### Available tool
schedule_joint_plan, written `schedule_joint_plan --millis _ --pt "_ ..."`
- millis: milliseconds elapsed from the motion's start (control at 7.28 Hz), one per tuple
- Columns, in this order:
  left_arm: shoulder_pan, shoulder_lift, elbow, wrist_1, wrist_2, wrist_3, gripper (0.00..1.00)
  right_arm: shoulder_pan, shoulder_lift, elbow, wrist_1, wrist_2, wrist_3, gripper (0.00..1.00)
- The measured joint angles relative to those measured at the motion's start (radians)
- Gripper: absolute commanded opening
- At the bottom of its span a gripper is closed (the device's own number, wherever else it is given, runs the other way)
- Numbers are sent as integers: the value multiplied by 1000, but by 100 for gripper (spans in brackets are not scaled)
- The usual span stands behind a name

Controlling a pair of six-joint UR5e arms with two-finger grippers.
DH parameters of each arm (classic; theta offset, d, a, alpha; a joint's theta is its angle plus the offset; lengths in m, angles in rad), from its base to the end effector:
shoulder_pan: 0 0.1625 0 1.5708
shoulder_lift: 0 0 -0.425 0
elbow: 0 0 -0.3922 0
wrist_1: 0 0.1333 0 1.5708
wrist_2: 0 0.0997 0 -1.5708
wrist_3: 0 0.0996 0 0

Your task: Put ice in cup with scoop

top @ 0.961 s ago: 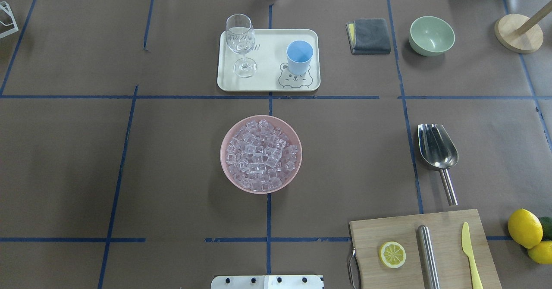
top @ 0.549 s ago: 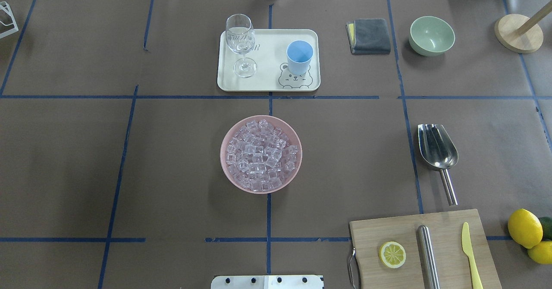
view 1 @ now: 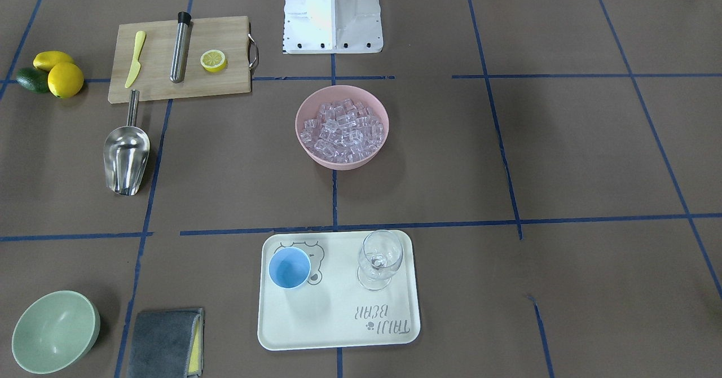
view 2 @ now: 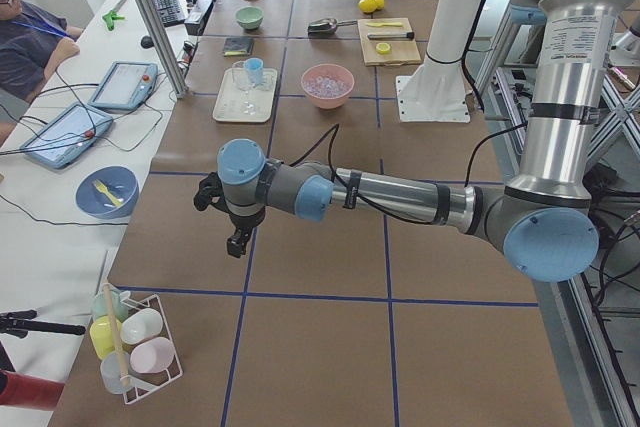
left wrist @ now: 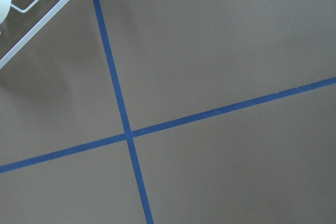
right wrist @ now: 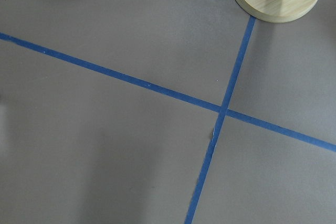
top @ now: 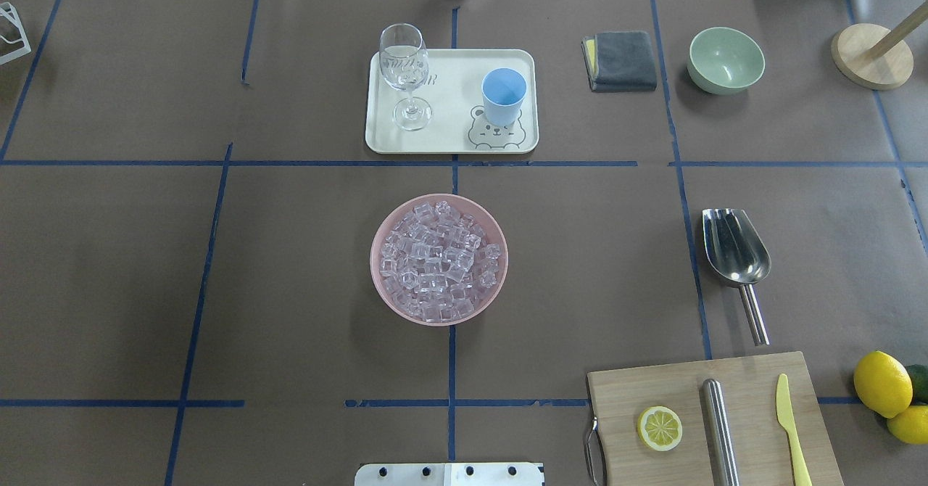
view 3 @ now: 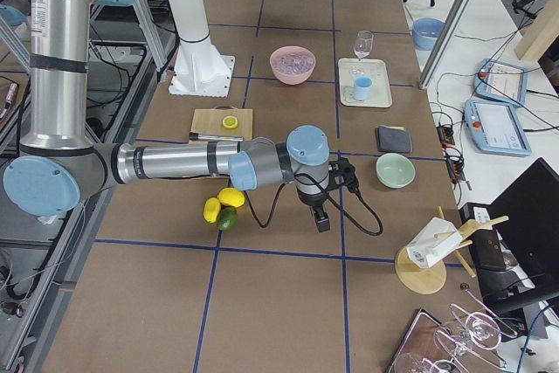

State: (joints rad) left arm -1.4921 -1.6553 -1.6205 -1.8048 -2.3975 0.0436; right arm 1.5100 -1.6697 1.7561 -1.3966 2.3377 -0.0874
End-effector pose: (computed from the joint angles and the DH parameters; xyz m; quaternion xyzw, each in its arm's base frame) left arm -0.0172 -0.5449 0.5606 0.1607 0.3978 0.1284 0.8941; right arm 0.0359 -0.4666 0.5952 0.1254 -0.3693 -0.1166 0.9134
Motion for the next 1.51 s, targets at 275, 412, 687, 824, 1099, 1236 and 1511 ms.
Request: schedule_joint_plan --millis 275,412,687,824,1099,1236,1511 --pt "1 -13 53 -249 2 -5 100 -8 39 -39 -2 1 38 100" --pt "3 -21 81 -348 2 -27 100 -28 64 -54 -1 0 90 100" --pt "36 -33 108 -502 0 -76 100 -65 102 -87 2 7 155 100" --pt "60 -32 120 -592 -4 -86 100 -80 110 -96 3 13 163 100" --pt "169 -41 124 -772 -8 -78 100 -120 121 -96 5 15 179 100" --pt "256 -57 124 -861 -6 -76 100 -132 123 -94 5 16 196 100" --pt "394 -89 123 -930 -4 -92 100 -148 129 -88 6 16 223 100"
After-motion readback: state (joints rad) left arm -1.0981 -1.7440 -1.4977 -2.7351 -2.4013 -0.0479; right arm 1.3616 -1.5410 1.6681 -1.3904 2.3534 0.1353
